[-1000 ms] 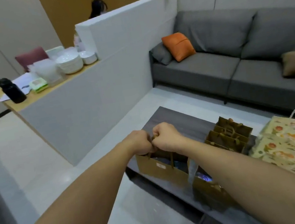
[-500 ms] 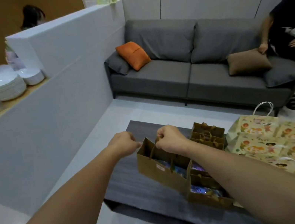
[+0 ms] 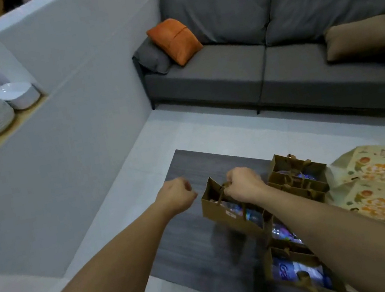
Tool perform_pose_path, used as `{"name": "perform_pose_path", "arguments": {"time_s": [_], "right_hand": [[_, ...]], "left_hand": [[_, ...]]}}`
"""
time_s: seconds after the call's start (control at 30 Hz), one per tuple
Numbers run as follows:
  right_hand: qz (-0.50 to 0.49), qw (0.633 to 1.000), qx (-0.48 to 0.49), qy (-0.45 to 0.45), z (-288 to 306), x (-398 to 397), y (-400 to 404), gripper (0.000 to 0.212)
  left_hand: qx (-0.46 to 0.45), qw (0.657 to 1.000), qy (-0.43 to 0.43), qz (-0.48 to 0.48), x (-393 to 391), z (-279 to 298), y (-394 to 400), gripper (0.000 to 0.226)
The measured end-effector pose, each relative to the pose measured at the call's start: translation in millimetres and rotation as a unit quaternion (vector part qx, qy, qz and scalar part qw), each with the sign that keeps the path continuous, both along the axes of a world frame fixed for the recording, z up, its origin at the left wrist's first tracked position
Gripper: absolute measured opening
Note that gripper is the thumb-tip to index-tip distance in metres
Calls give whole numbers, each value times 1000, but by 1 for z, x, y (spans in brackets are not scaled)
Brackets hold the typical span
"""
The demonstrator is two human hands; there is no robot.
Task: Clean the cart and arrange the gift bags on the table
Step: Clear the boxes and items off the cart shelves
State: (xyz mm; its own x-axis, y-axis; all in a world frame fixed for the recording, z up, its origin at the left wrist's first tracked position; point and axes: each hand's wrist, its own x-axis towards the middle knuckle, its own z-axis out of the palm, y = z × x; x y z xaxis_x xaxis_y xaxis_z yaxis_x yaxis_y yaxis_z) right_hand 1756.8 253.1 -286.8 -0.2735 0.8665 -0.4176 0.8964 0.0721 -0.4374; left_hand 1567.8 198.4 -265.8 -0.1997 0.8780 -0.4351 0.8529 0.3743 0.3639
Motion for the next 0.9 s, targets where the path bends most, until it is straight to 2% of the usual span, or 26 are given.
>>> {"name": "perform_pose_path", "arguments": {"time_s": [0.2,0.27,0.47,0.67,0.9], "right_hand": [[-3,999,-50,-2,-28,5,87,10],[15,998,-60,-7,-32,8,111,16],[41,997,-52,-35,-53,16,163,13],[58,990,-15,-129,-86,26,181,23],[-26,996,-18,-88,-104,32,161,51]], "left_hand": [[-52,998,7,-17,6,-23,68,35],[-70,997,-2,-21,8,-34,82,37],[-115,992,-48,-8,10,-69,112,30],[-145,987,-68,-14,10,-91,128,29],[-150,983,-80,-73,19,-90,144,30]]}}
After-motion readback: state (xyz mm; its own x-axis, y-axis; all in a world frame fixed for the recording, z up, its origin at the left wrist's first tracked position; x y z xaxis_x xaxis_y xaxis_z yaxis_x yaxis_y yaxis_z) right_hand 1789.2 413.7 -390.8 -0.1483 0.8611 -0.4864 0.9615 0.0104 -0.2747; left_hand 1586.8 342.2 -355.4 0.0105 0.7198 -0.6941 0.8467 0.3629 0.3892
